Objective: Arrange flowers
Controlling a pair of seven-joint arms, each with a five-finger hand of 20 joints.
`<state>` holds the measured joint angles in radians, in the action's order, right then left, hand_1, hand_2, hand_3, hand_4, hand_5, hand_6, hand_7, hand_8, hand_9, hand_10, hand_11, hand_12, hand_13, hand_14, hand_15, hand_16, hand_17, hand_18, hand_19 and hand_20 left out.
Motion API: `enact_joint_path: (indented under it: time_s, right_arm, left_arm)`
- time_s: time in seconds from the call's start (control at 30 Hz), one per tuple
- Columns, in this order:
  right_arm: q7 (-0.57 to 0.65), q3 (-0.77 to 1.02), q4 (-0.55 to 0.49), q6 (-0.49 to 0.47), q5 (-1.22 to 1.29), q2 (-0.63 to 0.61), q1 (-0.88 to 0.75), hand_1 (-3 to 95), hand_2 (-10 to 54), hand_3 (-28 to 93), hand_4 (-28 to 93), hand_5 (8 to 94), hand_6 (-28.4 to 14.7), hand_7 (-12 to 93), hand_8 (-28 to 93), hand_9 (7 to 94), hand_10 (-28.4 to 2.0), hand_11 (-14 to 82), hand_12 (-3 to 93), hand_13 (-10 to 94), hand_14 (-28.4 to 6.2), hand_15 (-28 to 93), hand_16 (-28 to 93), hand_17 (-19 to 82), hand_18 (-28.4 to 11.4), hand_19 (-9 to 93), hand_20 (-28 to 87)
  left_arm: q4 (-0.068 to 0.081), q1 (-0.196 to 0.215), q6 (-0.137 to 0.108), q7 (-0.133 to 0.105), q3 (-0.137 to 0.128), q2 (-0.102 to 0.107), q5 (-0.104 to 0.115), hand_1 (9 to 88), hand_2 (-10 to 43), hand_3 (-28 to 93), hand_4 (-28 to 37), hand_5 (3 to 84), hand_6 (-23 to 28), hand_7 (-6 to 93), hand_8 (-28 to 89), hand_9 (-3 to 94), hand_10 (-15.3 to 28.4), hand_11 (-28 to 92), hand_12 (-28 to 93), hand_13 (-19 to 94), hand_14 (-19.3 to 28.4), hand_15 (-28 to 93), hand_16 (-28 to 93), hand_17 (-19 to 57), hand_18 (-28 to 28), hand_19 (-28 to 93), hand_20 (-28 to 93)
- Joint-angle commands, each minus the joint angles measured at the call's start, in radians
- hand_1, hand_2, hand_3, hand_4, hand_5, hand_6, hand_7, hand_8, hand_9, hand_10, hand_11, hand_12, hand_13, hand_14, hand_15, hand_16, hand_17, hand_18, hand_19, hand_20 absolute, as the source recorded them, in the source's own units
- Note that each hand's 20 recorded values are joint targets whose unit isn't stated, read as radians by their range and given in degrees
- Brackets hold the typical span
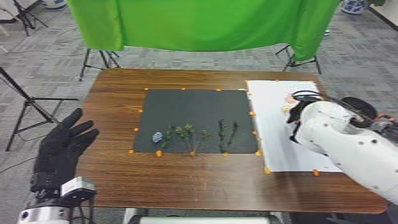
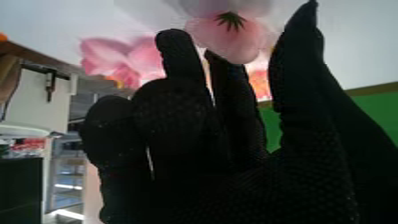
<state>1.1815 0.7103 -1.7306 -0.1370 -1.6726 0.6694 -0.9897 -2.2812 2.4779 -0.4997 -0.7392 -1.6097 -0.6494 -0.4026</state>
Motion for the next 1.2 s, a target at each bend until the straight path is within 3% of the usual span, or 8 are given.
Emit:
enact_joint_path:
  time_s: [0.03, 0.27, 0.37, 0.4, 0.5, 0.83, 1.03, 1.2]
  right_arm:
    - [0.014, -0.033, 0.015, 0.025, -0.038, 0.007, 0.008, 46.8, -4.7, 71, -23, 60.3, -1.9, 21, -8, 71.5, -16.7, 20.3, 14.9, 78, -7.5, 77, 13, 56, -20.0, 93, 38]
    - [0.007, -0.081, 0.028, 0.096, -0.104, -0.009, 0.007, 59.4, -8.1, 66, -26, 70.5, -0.9, 26, 2, 85.0, -9.9, 10.4, 27.8, 83, -4.3, 76, 14, 58, -18.5, 93, 39]
    - [0.003, -0.086, 0.02, 0.133, -0.128, -0.018, -0.001, 60.6, -7.7, 65, -27, 74.1, 0.6, 28, 3, 88.6, -8.9, 11.2, 28.9, 85, -2.9, 75, 14, 59, -18.4, 93, 39]
    - [0.002, -0.091, 0.017, 0.152, -0.141, -0.02, 0.002, 60.5, -7.7, 65, -27, 74.8, 1.0, 28, 3, 89.2, -8.8, 11.7, 28.7, 86, -2.6, 74, 14, 59, -18.4, 93, 39]
    - [-0.006, -0.086, -0.015, 0.197, -0.166, -0.034, -0.007, 60.3, -7.8, 66, -28, 75.6, 1.3, 27, 3, 89.9, -8.7, 12.8, 28.2, 87, -2.0, 74, 14, 59, -18.5, 93, 39]
    - [-0.096, -0.085, -0.144, 0.237, -0.211, -0.011, 0.049, 60.3, -8.9, 69, -28, 77.6, 0.7, 26, 4, 91.1, -8.6, 13.5, 28.3, 88, -1.7, 74, 16, 60, -19.0, 93, 40]
    - [-0.168, -0.153, -0.175, 0.218, -0.163, 0.094, 0.151, 60.2, -9.3, 69, -28, 78.0, 0.6, 25, 5, 91.6, -8.4, 13.3, 28.8, 89, -1.6, 74, 16, 61, -18.9, 93, 41]
    - [-0.217, -0.241, -0.145, 0.189, -0.135, 0.237, 0.24, 60.1, -9.4, 70, -28, 78.2, 0.6, 25, 5, 91.8, -8.4, 13.4, 29.0, 89, -1.5, 74, 17, 61, -18.8, 93, 42]
  left_arm:
    - [0.005, -0.007, 0.021, 0.014, -0.001, -0.013, -0.011, 28.7, 7.4, 64, -23.5, 37.1, 8.8, 11.3, -8, 33.0, 18.4, 32, 12, 21, 23.9, 63, -12, -10.0, 19.5, 44, 15]
    - [0.005, -0.008, 0.01, -0.015, 0.012, 0.013, 0.016, 28.7, 7.4, 64, -23.5, 37.1, 8.8, 11.3, -8, 33.0, 18.4, 32, 12, 21, 23.9, 63, -12, -10.0, 19.5, 44, 15]
    - [0.004, -0.006, 0.011, -0.012, 0.013, 0.01, 0.014, 28.7, 7.4, 64, -23.6, 37.1, 8.8, 11.2, -8, 33.0, 18.4, 32, 12, 21, 23.9, 63, -12, -10.0, 19.5, 44, 15]
    - [0.005, -0.007, 0.006, -0.03, 0.019, 0.025, 0.028, 28.7, 7.4, 64, -23.6, 37.1, 8.8, 11.2, -8, 33.0, 18.4, 32, 12, 21, 23.9, 63, -12, -10.0, 19.5, 44, 15]
    - [0.004, -0.002, 0.014, -0.005, 0.008, 0.005, 0.011, 28.7, 7.5, 64, -23.5, 37.1, 8.8, 11.2, -8, 33.0, 18.4, 32, 12, 21, 24.0, 63, -12, -10.0, 19.4, 44, 15]
    - [-0.006, 0.026, 0.007, -0.004, -0.012, -0.009, 0.006, 28.6, 7.5, 64, -23.5, 37.1, 8.8, 11.2, -8, 33.0, 18.4, 32, 12, 21, 23.9, 63, -12, -10.0, 19.4, 44, 15]
    - [-0.012, 0.044, -0.001, -0.009, -0.029, -0.013, 0.012, 28.7, 7.6, 64, -23.6, 37.1, 8.8, 11.2, -8, 33.0, 18.4, 32, 12, 21, 23.9, 63, -12, -10.0, 19.4, 44, 15]
    - [-0.01, 0.064, -0.006, 0.016, -0.053, -0.049, -0.003, 28.6, 7.6, 64, -23.5, 37.0, 8.8, 11.2, -8, 32.9, 18.4, 32, 12, 21, 24.0, 63, -12, -10.0, 19.4, 44, 15]
